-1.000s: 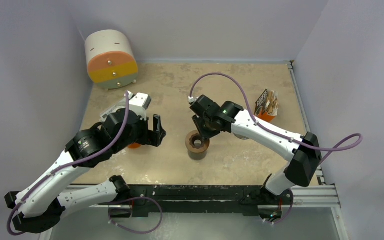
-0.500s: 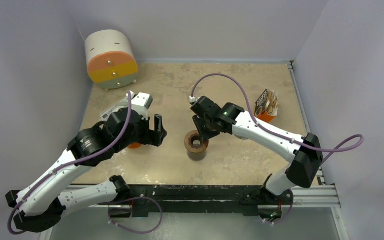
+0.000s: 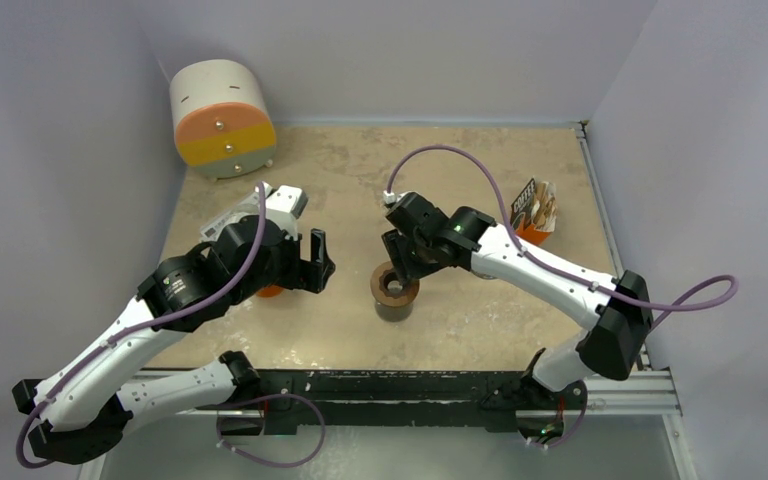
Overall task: Place the coffee filter in the dripper
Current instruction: Place the dripper holder onto the coffee server.
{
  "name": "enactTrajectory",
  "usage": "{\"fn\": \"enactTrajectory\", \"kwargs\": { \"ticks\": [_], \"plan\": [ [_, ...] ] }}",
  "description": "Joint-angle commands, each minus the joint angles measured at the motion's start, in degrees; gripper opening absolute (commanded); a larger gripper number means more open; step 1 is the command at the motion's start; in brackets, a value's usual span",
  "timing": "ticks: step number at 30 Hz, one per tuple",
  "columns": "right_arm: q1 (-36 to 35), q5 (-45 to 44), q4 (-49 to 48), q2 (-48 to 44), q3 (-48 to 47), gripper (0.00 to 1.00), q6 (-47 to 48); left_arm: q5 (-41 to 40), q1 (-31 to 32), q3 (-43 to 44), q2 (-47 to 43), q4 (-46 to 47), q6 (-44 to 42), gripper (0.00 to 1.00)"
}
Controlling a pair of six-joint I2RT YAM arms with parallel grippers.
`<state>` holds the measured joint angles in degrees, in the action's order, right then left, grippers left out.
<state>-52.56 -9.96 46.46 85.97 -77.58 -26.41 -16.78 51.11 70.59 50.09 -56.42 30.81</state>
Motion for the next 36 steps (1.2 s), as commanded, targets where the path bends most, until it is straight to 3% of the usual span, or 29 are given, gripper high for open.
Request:
{"fn": "enactTrajectory", "kwargs": {
  "ticks": [1, 21, 36],
  "plan": [
    [-0.3, -1.0, 0.7, -2.2, -1.0, 0.60, -1.1, 0.5, -0.2, 0.5, -0.3, 1.1, -0.3, 0.81],
    [-0.1, 0.9, -0.5, -6.1, 2.5, 0.67, -12.7, 1.2, -0.2, 0.2, 0.0, 1.4, -0.2, 0.81],
    [0.5, 2.8, -3.7, -4.8, 5.3, 0.61, -16.2, 1.1, -0.2, -0.1, -1.0, 0.8, -0.1, 0.81]
  ]
}}
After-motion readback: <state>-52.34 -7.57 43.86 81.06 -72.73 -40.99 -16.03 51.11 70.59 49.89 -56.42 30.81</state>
